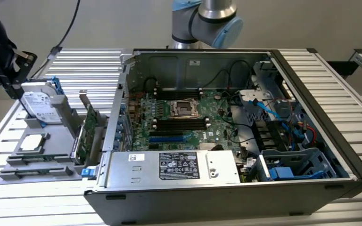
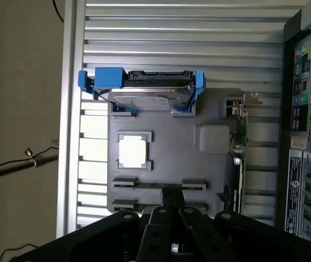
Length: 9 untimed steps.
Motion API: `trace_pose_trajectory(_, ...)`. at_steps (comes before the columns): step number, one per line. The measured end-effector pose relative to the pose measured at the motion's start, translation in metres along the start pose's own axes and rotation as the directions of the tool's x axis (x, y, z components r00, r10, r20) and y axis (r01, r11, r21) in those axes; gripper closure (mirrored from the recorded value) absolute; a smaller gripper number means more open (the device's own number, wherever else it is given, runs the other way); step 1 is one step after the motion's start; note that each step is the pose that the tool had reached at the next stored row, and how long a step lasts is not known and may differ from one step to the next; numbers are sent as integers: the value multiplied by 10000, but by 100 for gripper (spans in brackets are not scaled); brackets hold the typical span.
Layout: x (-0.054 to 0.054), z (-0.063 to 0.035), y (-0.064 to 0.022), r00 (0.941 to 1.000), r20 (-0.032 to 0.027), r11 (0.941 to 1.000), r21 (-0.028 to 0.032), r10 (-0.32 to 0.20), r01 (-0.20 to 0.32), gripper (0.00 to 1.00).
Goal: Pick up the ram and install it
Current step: 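Pick up the ram and move it above insertion slot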
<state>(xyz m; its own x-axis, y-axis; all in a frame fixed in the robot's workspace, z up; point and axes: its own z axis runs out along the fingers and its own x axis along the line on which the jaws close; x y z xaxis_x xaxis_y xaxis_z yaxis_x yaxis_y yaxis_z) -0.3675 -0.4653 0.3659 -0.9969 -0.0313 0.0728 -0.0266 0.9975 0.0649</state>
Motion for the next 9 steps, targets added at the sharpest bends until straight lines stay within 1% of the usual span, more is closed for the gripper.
trace_pose_trajectory(3, 11, 49, -16, 10000, -2, 10000, 2, -33, 33, 89)
trace_pose_trajectory(4, 13, 51, -17, 9999, -7, 9999, 11, -134, 134, 89)
trace_pose_trajectory(6, 13, 53, -18, 9988, -21, 9988, 34, -480, 480, 89)
trace_pose_trajectory(9, 14, 54, -17, 9947, -49, 9946, 73, -1031, 1031, 89)
